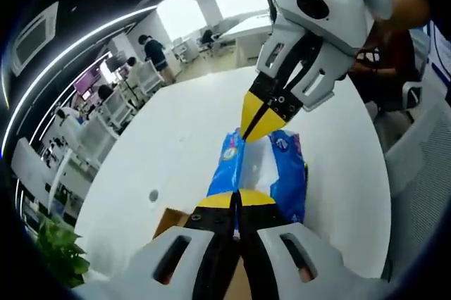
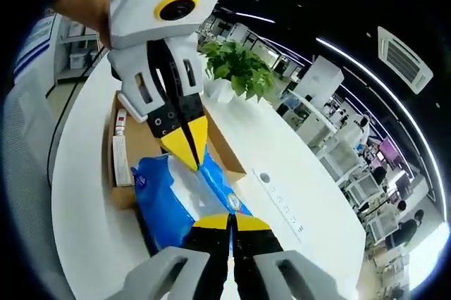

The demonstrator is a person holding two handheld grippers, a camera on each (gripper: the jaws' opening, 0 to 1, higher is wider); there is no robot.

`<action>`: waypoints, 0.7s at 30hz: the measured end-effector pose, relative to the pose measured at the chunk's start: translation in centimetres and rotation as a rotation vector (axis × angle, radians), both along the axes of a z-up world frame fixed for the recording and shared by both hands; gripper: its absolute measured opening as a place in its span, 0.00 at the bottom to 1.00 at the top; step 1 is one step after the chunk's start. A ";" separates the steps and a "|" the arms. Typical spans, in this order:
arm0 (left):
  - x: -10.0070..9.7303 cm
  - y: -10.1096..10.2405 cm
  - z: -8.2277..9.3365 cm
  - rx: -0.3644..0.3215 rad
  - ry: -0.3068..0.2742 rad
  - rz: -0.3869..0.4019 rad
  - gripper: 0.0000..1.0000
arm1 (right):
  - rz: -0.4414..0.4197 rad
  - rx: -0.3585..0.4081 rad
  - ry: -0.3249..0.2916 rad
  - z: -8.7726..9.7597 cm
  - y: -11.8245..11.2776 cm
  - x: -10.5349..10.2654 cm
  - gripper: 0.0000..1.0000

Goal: Operate the shoe box by opening the lid, removing the specified soft item, and placing it in the target area until the item is outside and the box remains undamaged.

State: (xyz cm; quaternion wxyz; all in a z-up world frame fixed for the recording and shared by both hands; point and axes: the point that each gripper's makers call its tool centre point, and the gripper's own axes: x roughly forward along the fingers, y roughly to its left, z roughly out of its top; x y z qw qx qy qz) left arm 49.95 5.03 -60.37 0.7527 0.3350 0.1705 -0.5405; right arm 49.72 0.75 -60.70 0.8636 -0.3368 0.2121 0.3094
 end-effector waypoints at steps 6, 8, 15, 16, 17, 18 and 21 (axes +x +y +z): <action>-0.4 -1.6 -0.1 -0.006 0.007 -0.015 0.00 | -0.030 0.005 -0.001 -0.1 -1.6 -0.4 0.00; -0.6 -1.9 -0.2 -0.007 0.009 -0.016 0.00 | -0.041 0.005 -0.001 -0.2 -2.2 -0.5 0.00; -1.0 -3.9 -0.4 -0.010 0.015 -0.035 0.00 | -0.069 0.003 0.001 -0.6 -4.0 -0.8 0.00; -1.1 -4.2 -0.5 -0.009 0.016 -0.038 0.00 | -0.074 0.000 0.002 -0.7 -4.3 -0.8 0.00; -1.1 -4.5 -0.6 -0.009 0.018 -0.040 0.00 | -0.077 -0.003 0.002 -0.7 -4.5 -0.8 0.00; -1.1 -4.7 -0.6 -0.009 0.020 -0.042 0.00 | -0.080 -0.004 0.003 -0.8 -4.6 -0.9 0.00; -1.4 -5.4 -0.9 -0.005 0.021 -0.056 0.00 | -0.093 -0.005 0.004 -0.9 -5.5 -1.0 0.00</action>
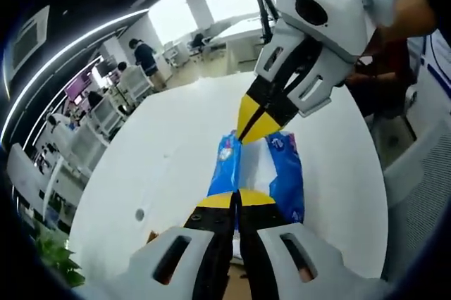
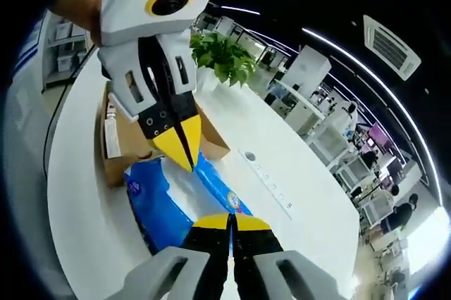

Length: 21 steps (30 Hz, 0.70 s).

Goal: Operate the shoe box by opening the lid, removing the specified soft item, and placing it in the target area until the item is outside and the box remains undamaged.

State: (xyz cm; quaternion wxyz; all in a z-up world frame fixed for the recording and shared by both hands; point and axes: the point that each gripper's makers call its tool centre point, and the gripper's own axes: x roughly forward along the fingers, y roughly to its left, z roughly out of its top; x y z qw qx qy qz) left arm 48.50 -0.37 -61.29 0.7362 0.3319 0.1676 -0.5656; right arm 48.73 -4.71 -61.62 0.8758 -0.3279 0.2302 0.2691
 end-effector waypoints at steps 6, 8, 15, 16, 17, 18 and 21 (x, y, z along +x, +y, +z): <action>-0.1 -1.3 -0.5 0.000 0.013 -0.015 0.00 | -0.022 -0.003 0.002 -0.5 -1.3 -0.2 0.00; -0.1 -1.8 -0.7 0.001 0.017 -0.015 0.00 | -0.030 -0.005 0.002 -0.7 -1.8 -0.3 0.00; -0.1 -3.6 -1.3 0.003 0.034 -0.027 0.00 | -0.067 -0.001 0.009 -1.4 -3.7 -0.5 0.00; -0.2 -3.8 -1.4 0.003 0.035 -0.030 0.00 | -0.071 0.000 0.010 -1.5 -3.9 -0.6 0.00; -0.2 -4.2 -1.6 0.005 0.037 -0.035 0.00 | -0.078 0.002 0.013 -1.6 -4.2 -0.6 0.00; -0.3 -4.4 -1.7 0.005 0.040 -0.036 0.00 | -0.081 0.002 0.014 -1.7 -4.4 -0.6 0.00; -0.5 -5.1 -2.1 0.010 0.044 -0.048 0.00 | -0.092 0.000 0.017 -2.0 -5.2 -0.7 0.00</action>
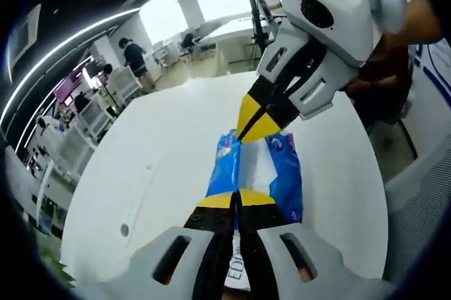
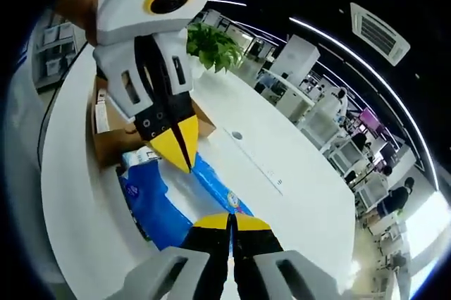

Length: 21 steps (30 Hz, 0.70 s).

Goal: Operate the shoe box by opening the lid, removing the specified soft item, and placing it in the target area until the item is outside and the box remains undamaged.

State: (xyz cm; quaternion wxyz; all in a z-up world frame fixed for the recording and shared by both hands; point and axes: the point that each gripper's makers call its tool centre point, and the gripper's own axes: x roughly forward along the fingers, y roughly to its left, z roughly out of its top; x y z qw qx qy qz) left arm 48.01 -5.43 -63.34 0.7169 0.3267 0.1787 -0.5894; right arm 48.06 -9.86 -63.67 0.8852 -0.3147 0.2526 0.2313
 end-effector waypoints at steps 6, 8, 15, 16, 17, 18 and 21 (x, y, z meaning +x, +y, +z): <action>-0.2 -1.1 -0.9 0.007 0.012 -0.016 0.00 | -0.012 -0.003 0.007 -0.6 -1.0 0.0 0.00; -0.2 -1.4 -1.1 0.011 0.020 -0.017 0.00 | -0.015 -0.004 0.009 -0.8 -1.2 0.1 0.00; -0.4 -2.5 -2.4 0.032 0.038 -0.035 0.00 | -0.030 -0.006 0.020 -1.8 -2.3 0.1 0.00; -0.4 -2.6 -2.6 0.033 0.039 -0.036 0.00 | -0.032 -0.009 0.022 -2.0 -2.5 0.1 0.00; -0.4 -2.9 -2.7 0.036 0.042 -0.037 0.00 | -0.033 -0.010 0.024 -2.2 -2.6 0.1 0.00; -0.4 -2.9 -2.8 0.037 0.043 -0.038 0.00 | -0.037 -0.010 0.027 -2.4 -2.9 0.0 0.00; -0.5 -3.7 -3.3 0.038 0.051 -0.044 0.00 | -0.046 -0.007 0.032 -2.8 -3.6 -0.1 0.00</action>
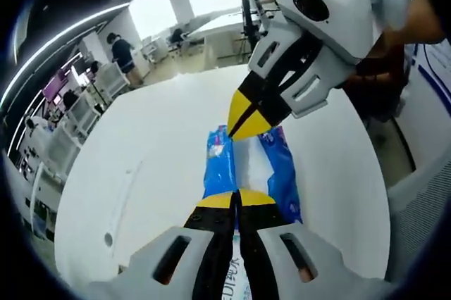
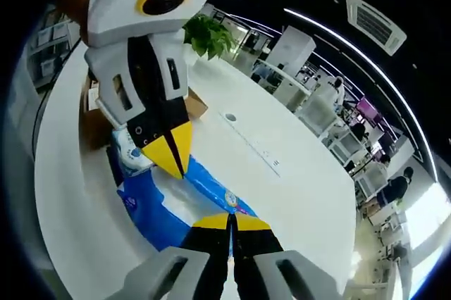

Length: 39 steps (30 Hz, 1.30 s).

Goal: Operate the shoe box by opening the lid, removing the specified soft item, and placing it in the target area until the item is outside and the box remains undamaged.

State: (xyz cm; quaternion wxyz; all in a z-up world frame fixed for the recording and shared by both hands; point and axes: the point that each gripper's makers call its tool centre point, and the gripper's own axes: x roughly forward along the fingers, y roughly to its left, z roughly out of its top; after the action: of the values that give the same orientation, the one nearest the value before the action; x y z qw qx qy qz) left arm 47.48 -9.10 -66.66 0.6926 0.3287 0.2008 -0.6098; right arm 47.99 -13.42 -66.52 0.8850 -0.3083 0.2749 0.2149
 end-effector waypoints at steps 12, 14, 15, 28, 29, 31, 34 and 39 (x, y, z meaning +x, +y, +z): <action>-0.4 -1.9 -2.4 0.030 0.024 -0.034 0.00 | -0.006 -0.042 0.026 -2.3 -1.9 -0.5 0.00; -0.3 -2.1 -2.7 0.032 0.029 -0.035 0.00 | -0.012 -0.040 0.032 -2.7 -2.1 -0.5 0.00; -0.3 -2.2 -2.9 0.036 0.030 -0.038 0.00 | -0.013 -0.038 0.035 -2.9 -2.2 -0.5 0.00; -0.2 -2.6 -5.4 0.063 0.057 -0.038 0.00 | -0.014 -0.045 0.072 -5.5 -2.6 -0.4 0.00; -0.2 -2.6 -5.8 0.066 0.063 -0.040 0.00 | -0.012 -0.049 0.075 -5.7 -2.6 -0.5 0.00; -0.1 -2.8 -6.1 0.068 0.062 -0.041 0.00 | -0.010 -0.057 0.073 -5.9 -2.7 -0.4 0.00; -0.1 -2.9 -6.3 0.070 0.071 -0.041 0.00 | -0.016 -0.054 0.078 -6.1 -2.9 -0.4 0.00; 0.2 -2.9 -6.5 0.071 0.073 -0.047 0.00 | -0.026 -0.042 0.078 -6.2 -2.9 -0.3 0.00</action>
State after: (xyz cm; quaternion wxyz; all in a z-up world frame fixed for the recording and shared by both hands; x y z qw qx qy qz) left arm 47.67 -12.05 -73.14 0.6584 0.3353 0.2397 -0.6298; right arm 47.68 -16.36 -72.72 0.8696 -0.3147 0.3176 0.2094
